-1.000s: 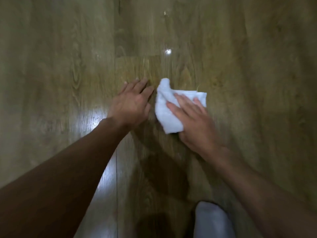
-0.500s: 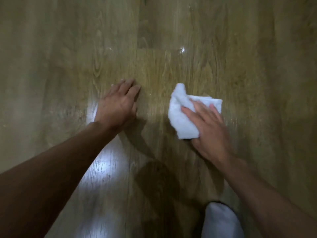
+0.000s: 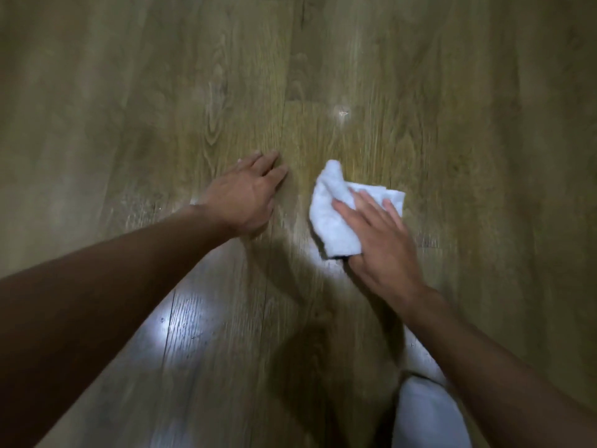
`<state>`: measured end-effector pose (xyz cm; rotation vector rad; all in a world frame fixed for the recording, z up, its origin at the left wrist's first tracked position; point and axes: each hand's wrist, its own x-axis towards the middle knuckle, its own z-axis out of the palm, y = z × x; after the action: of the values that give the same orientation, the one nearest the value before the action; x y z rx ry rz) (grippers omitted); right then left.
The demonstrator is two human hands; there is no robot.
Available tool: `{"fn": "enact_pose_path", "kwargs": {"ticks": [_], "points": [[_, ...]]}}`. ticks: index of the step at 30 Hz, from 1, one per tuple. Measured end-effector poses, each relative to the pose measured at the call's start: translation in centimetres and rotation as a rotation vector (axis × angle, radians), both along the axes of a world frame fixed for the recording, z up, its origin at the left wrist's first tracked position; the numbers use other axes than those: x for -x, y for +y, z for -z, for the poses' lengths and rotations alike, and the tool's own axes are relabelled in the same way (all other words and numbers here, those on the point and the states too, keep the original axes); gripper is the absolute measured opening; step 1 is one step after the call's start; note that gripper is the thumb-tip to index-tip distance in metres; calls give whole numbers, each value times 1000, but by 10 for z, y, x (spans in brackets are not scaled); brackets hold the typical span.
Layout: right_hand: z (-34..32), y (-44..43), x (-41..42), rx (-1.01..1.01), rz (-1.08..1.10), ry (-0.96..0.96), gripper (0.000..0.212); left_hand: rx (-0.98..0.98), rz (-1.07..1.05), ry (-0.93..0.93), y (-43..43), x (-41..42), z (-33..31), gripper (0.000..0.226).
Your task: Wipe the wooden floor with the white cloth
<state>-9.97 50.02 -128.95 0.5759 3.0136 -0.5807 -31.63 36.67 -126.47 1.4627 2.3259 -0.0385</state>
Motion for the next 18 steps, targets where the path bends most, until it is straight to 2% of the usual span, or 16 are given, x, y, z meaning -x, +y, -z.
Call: {"fn": "enact_pose_path", "kwargs": {"ticks": [3, 5, 9, 13, 15, 18], "points": [[-7, 8, 26, 26, 191, 6, 69, 30, 65, 18, -12, 5, -1, 58], [-11, 5, 57, 26, 195, -31, 68, 46, 102, 42, -25, 5, -3, 60], [-19, -26, 83, 73, 93, -74, 65, 66, 124, 56, -59, 9, -11, 60], [-15, -36, 30, 21, -158, -24, 71, -32, -114, 2, -72, 0, -9, 54], [-10, -22, 24, 27, -51, -13, 71, -59, -150, 11, -74, -8, 0, 55], [-7, -17, 70, -15, 182, 0, 70, -81, -205, -8, -84, -2, 0, 53]]}}
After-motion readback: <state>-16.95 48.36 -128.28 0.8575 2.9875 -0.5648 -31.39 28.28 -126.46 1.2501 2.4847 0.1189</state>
